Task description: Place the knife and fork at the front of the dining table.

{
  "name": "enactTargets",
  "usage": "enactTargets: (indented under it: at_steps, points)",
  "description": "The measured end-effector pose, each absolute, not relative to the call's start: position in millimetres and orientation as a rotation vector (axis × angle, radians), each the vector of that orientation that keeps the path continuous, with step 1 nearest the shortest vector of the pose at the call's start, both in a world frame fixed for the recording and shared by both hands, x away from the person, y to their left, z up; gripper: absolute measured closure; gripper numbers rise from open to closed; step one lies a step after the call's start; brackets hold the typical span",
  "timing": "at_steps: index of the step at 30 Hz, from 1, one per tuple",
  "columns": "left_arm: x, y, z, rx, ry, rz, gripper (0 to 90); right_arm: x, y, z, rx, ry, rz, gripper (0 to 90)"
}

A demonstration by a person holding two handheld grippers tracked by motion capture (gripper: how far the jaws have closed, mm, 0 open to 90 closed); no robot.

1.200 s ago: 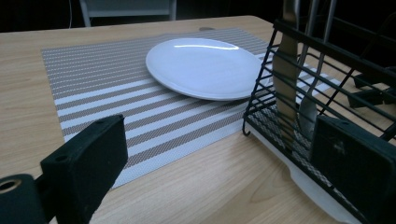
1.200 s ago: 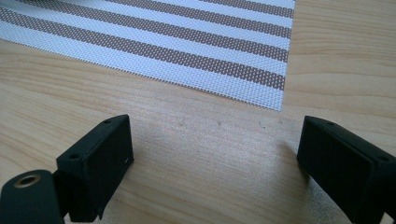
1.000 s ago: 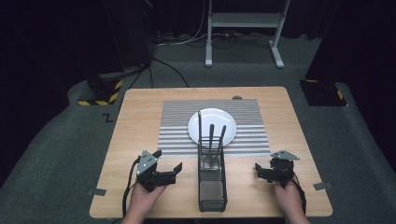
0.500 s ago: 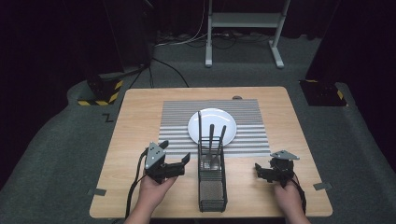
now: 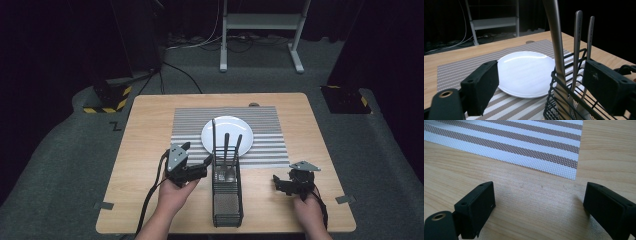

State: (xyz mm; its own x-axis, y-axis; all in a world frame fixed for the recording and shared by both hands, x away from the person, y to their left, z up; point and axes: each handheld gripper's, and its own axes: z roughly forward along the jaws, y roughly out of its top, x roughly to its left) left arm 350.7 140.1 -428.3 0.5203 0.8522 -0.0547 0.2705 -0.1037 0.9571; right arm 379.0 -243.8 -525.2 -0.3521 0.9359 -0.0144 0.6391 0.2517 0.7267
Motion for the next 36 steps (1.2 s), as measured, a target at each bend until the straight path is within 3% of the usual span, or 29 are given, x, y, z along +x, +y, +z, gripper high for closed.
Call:
enactTargets:
  at_steps: [7, 20, 36]
  points:
    - [361, 126, -425, 1.657, 0.934, 0.63, 16.2, 379, -244, -525, 1.431, 2.081, 0.885, 10.1]
    - [375, 111, -417, 1.686, 0.947, 0.651, 48.7, 379, -244, -525, 1.431, 2.083, 0.883, 10.1]
    - [373, 103, -425, 1.654, 0.979, 0.632, 75.5, 379, -244, -525, 1.432, 2.081, 0.886, 10.1]
